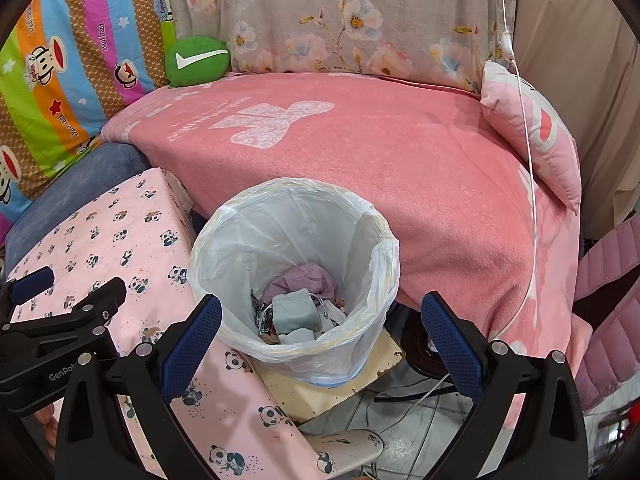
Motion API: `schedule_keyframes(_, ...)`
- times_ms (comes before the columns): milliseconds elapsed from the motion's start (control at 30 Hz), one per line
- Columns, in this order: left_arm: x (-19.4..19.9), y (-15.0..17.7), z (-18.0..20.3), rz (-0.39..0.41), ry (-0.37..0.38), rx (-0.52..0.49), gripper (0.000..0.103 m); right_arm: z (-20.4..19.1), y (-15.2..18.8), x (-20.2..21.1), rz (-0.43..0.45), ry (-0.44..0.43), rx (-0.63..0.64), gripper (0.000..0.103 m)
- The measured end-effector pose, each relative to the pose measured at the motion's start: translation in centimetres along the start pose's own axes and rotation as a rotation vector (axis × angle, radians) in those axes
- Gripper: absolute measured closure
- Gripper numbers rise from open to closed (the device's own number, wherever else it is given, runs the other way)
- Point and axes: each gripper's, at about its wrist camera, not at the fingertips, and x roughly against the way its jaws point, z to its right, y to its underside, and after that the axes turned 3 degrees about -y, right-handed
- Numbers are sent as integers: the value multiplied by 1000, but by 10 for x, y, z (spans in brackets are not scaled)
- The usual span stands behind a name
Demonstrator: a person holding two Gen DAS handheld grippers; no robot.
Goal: Collect trash
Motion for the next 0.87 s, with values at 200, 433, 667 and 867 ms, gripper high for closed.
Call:
schedule_keyframes(200, -1, 0, -2, -5, -2, 2, 8, 0, 0, 0, 1, 1, -2, 4)
schedule_keyframes(433, -1, 1, -2, -6, -1, 2, 8, 0, -1, 0, 0, -1, 0, 4)
schedule_keyframes(667, -3, 1, -1, -8, -5, -2, 8, 0, -1, 0, 0, 0, 0, 4)
schedule_keyframes(867, -5, 2, -3, -12, 4, 4, 8, 0, -1, 0, 0, 0, 0, 4)
